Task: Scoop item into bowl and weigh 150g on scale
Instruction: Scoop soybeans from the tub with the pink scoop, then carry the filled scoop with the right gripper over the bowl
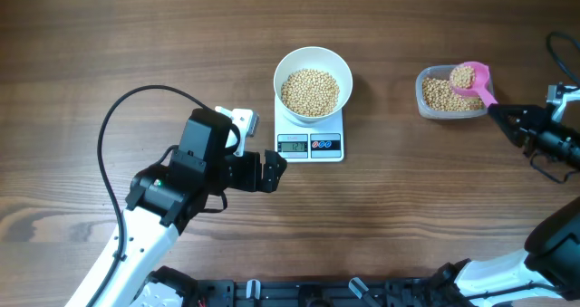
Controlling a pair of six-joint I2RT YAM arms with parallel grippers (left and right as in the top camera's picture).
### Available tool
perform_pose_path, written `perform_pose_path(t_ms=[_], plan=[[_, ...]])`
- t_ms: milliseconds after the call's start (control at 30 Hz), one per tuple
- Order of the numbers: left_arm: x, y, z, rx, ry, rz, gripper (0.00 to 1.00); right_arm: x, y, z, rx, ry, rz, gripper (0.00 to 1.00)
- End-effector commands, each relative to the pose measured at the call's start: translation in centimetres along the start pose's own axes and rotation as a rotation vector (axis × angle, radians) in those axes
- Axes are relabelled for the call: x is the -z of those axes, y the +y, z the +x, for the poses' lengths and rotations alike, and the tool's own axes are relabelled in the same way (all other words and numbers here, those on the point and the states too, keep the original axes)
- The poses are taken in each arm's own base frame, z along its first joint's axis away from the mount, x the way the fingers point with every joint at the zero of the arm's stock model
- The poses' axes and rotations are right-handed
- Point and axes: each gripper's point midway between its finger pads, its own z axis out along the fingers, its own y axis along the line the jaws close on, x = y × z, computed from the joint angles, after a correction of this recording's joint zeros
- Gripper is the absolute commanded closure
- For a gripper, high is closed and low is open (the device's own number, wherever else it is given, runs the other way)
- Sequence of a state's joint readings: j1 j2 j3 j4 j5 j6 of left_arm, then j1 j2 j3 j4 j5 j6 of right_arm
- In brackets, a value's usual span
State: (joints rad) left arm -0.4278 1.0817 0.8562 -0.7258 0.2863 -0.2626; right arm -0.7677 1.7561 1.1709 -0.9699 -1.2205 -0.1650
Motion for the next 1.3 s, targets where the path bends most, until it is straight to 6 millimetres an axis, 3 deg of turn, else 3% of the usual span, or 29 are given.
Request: perform_pose_path(t_ms=[0,133,200,600,767,867,1067,1267], plan=[[0.2,-0.2,-0.4,-0.019,-0.01,0.008,0.0,0.0,1.8,-0.2,0.029,-0.016,-0.126,0.96],[0.2,-0.2,-0.4,-0.019,-0.01,0.008,0.0,0.1,5.1,-0.4,0.097,-0.044,-0.308,0.96],[0.2,-0.2,-0.4,-0.019,-0.01,0.008,0.0,-0.7,5.7,0.1,0.116,-0.016,-0.31,0.96],[0.2,-0.2,-0.4,-0.019,-0.01,0.008,0.0,-9.8,11.4,6.1,0.241,0.303,-0.294,0.96],[0.2,-0.2,-0.4,-0.019,-0.01,0.008,0.0,-13.8,15.0,8.0,0.414,0.354,-0.291,0.96],[0.2,-0.2,-0.4,-0.019,-0.01,0.008,0.0,-15.6,16.1,8.9,0.522,0.342,-0.261,0.96],[0.2,-0.2,-0.4,-0.019,-0.01,0.008,0.0,-17.6,16.3,11.3,0.581,0.381,-0.218,0.96],[0.2,-0.2,-0.4,-0.019,-0.01,0.008,0.0,-19.5,13.3,11.4,0.677,0.347,-0.007,0.96]])
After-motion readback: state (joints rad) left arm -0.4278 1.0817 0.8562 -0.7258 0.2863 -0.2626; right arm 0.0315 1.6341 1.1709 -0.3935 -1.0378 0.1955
